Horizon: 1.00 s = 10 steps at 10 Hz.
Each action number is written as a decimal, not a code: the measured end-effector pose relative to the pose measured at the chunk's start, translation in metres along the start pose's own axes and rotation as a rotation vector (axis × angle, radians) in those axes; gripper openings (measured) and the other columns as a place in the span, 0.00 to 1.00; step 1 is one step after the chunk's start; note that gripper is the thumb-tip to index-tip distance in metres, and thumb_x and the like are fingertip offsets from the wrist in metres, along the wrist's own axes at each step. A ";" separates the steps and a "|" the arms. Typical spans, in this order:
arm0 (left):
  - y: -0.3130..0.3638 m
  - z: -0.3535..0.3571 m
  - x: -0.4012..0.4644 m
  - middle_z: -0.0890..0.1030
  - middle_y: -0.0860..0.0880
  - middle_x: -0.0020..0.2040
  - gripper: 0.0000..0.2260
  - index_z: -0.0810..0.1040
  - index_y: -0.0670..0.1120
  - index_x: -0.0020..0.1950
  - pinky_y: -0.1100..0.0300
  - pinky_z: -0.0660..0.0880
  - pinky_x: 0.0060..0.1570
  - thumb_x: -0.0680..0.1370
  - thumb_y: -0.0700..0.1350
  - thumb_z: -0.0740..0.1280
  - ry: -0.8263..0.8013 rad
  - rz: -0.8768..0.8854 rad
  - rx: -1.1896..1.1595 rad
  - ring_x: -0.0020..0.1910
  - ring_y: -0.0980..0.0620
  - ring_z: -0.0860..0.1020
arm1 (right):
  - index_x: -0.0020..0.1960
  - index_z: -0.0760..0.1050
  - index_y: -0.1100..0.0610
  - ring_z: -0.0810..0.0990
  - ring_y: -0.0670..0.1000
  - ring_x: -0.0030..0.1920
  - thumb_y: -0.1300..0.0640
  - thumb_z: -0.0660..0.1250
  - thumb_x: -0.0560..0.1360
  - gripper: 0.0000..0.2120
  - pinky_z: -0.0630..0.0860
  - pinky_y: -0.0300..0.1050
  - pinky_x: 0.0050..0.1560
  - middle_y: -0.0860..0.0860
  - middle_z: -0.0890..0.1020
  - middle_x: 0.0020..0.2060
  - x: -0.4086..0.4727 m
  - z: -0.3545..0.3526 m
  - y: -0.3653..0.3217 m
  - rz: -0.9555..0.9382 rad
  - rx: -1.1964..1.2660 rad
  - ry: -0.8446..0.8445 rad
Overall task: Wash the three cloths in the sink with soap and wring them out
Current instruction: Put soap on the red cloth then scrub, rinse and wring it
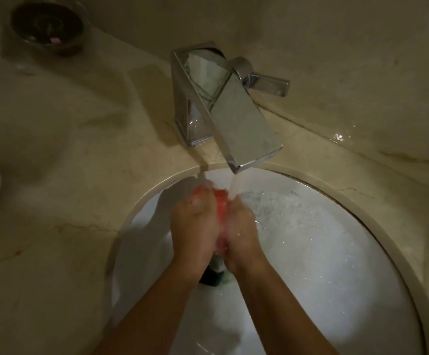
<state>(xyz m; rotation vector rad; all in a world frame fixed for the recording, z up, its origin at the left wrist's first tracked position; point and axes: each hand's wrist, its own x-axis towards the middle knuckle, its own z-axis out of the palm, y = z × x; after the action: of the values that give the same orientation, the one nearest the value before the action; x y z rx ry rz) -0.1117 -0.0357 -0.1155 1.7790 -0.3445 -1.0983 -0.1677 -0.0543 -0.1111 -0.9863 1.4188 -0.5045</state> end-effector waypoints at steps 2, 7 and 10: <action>-0.005 -0.012 0.007 0.86 0.47 0.39 0.15 0.84 0.47 0.47 0.50 0.79 0.51 0.78 0.57 0.65 -0.183 -0.368 -0.270 0.44 0.45 0.84 | 0.45 0.79 0.56 0.83 0.57 0.47 0.51 0.58 0.81 0.14 0.78 0.54 0.53 0.57 0.84 0.43 0.001 -0.022 -0.010 0.154 0.070 -0.038; -0.007 -0.022 -0.007 0.86 0.44 0.46 0.14 0.84 0.47 0.49 0.53 0.82 0.41 0.75 0.49 0.60 -0.354 -0.295 -0.527 0.43 0.49 0.84 | 0.50 0.77 0.58 0.83 0.48 0.50 0.78 0.57 0.70 0.20 0.79 0.42 0.47 0.47 0.85 0.45 -0.024 -0.050 0.005 -0.540 0.027 -0.172; -0.008 -0.009 -0.018 0.82 0.59 0.34 0.07 0.77 0.47 0.45 0.68 0.77 0.40 0.79 0.36 0.65 -0.119 -0.349 -0.701 0.37 0.64 0.81 | 0.53 0.79 0.55 0.82 0.53 0.52 0.52 0.54 0.82 0.15 0.79 0.41 0.49 0.54 0.83 0.49 -0.011 -0.013 0.011 -0.050 0.217 0.098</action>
<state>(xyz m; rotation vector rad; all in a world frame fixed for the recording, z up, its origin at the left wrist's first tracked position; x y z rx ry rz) -0.1163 -0.0148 -0.1114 1.1661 0.2749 -1.3611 -0.1849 -0.0433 -0.1118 -0.8326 1.3955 -0.7361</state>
